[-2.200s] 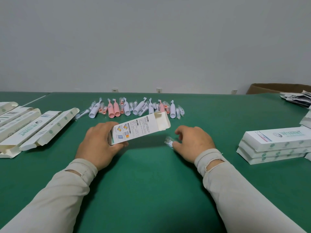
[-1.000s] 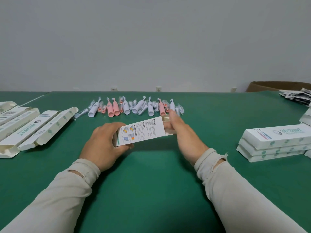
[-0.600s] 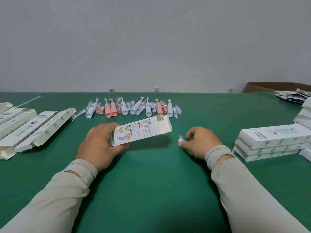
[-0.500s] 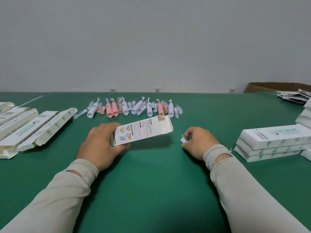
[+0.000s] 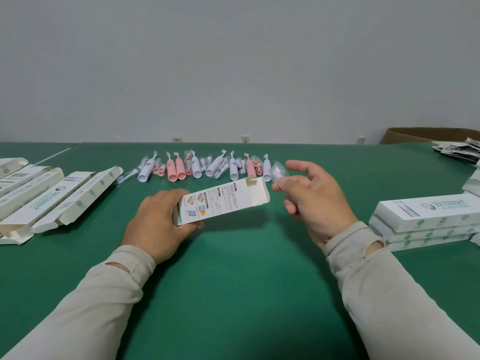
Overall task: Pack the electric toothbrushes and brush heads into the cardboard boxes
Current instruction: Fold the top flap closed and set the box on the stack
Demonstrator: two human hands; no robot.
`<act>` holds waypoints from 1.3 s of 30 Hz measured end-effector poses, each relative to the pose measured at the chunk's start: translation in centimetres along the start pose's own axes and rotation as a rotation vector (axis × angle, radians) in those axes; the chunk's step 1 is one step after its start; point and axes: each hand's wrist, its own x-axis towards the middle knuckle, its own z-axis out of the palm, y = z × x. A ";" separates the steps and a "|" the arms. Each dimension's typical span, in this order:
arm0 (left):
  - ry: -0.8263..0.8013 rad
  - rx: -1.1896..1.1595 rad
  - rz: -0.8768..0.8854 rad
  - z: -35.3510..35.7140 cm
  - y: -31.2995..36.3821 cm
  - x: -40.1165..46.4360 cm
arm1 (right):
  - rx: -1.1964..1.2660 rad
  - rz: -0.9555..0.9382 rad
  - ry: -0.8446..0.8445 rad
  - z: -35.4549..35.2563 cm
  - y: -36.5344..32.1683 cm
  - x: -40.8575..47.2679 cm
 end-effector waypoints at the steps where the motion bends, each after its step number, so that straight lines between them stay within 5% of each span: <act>1: 0.000 0.003 -0.002 0.0 0.0 0.0 | -0.105 -0.068 0.023 0.0 0.1 0.1; 4: -0.002 0.013 0.001 0.0 0.0 0.0 | -0.361 -0.206 0.027 0.0 0.3 0.2; 9: -0.005 0.020 0.000 0.0 -0.1 0.1 | -0.532 -0.190 -0.094 0.2 0.7 -0.1; 15: -0.008 0.028 0.035 -0.1 0.3 0.0 | -0.705 -0.273 -0.039 0.0 1.0 -0.1; 23: -0.044 0.021 0.089 -0.1 0.5 -0.2 | -0.713 -0.256 0.138 0.5 1.0 0.0; 33: -0.033 0.030 0.094 0.1 0.6 -0.2 | -0.568 -0.198 0.032 2.2 1.8 -0.7; 36: -0.038 0.013 0.101 0.2 0.7 -0.2 | -0.405 -0.080 -0.129 2.7 1.8 -0.8; 39: -0.037 -0.011 0.088 0.2 0.5 -0.2 | -0.226 -0.105 -0.105 2.0 1.2 -0.5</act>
